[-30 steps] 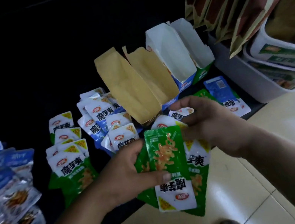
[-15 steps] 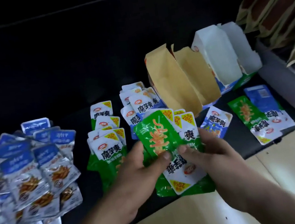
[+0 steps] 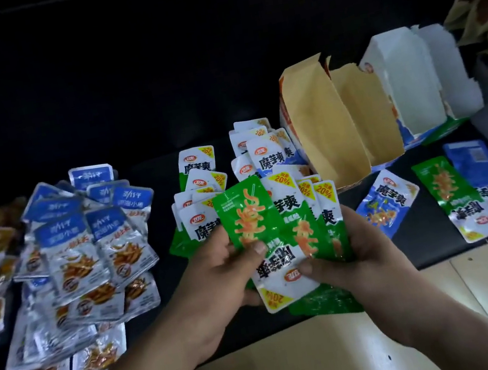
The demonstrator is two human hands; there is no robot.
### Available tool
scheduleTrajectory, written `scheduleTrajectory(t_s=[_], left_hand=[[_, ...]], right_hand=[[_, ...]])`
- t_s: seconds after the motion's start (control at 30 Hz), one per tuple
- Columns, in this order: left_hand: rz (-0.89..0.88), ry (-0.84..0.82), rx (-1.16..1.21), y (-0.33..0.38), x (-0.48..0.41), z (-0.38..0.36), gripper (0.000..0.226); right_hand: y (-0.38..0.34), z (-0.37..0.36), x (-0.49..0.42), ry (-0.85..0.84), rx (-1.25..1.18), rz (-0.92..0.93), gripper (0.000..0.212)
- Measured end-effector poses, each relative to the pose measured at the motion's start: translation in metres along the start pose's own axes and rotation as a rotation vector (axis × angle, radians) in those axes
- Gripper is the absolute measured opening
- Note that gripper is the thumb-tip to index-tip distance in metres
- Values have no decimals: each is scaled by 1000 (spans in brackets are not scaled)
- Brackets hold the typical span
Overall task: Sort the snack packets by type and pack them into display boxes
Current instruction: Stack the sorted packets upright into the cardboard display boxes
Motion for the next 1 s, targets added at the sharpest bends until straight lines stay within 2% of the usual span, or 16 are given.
scheduleTrajectory(t_s=[0.1,0.27,0.37,0.43,0.5,0.6,0.73,0.83,0.9,1.0], left_hand=[[-5,-41,-51,1,2,5,21],[-37,114,-116,11,-4,31,21],[-58,-7,-338,18,-2,34,52],[-84,-67,-459,26,1,30,62],[-153,-24,-500,40,2,31,58],[-229,60,-442,57,1,37,40],[-236,-18,-408,62,0,29,21],[-208,-125,-484,60,-4,24,30],[-199,-194,-557,58,-7,16,34],[-244,-126,-455,52,-14,2,36]], right_hand=[[1,4,-1,48,61,-1,60],[2,13,0,198,152,14,63],[-2,14,1,256,294,56,66],[-6,14,1,254,380,97,69],[-9,17,1,257,446,136,75],[-13,24,2,265,493,160,84],[-18,32,2,266,527,207,84],[-20,41,1,256,517,196,80],[-21,38,1,176,461,188,80],[-17,21,4,37,318,168,75]])
Point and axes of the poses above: each hand's wrist, its own x-axis away from the middle knuckle, its own z-axis out of the back of the hand, y = z × x, the point moved 3 cm from there along -x, towards the middle knuckle, and after that the axes turned 4 degrees about -y, right-handed, at the moved point
